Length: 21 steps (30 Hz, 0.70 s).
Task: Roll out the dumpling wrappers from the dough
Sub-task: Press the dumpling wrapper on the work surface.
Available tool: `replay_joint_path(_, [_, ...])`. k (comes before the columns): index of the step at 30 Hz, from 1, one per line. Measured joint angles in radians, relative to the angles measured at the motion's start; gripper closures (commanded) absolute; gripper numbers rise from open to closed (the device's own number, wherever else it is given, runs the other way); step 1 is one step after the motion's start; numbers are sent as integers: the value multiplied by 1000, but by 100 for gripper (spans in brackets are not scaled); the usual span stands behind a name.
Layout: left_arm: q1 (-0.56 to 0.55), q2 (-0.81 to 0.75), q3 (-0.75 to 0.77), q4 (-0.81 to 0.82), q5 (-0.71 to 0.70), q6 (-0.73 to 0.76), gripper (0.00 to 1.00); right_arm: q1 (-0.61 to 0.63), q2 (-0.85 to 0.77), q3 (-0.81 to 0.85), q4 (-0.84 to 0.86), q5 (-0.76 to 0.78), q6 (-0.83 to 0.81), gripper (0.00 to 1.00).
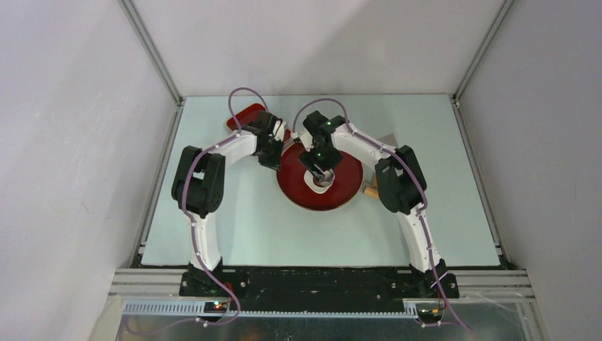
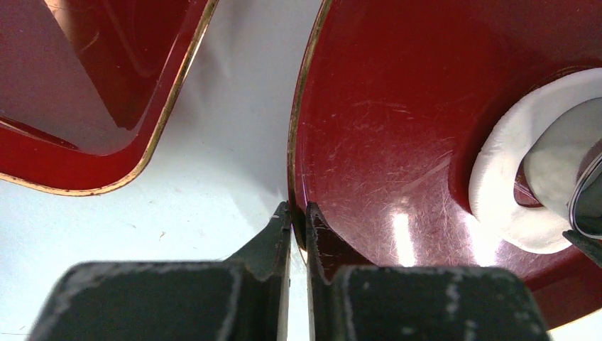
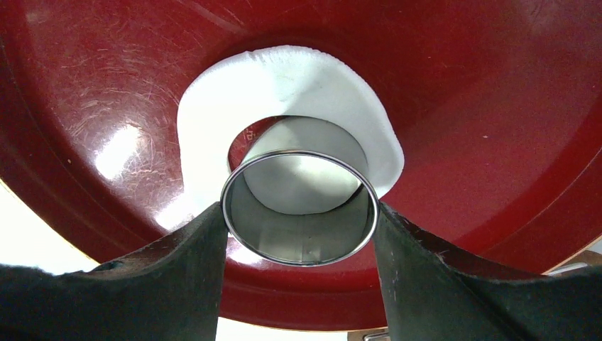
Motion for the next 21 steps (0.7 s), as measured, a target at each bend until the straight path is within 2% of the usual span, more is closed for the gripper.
replay_joint_path(8, [0, 0, 0, -2, -4, 1, 99, 32, 14, 31, -25, 25, -16, 60])
replay_joint_path(21, [4, 0, 2, -6, -17, 2, 98, 9, 47, 80, -66, -72, -8, 59])
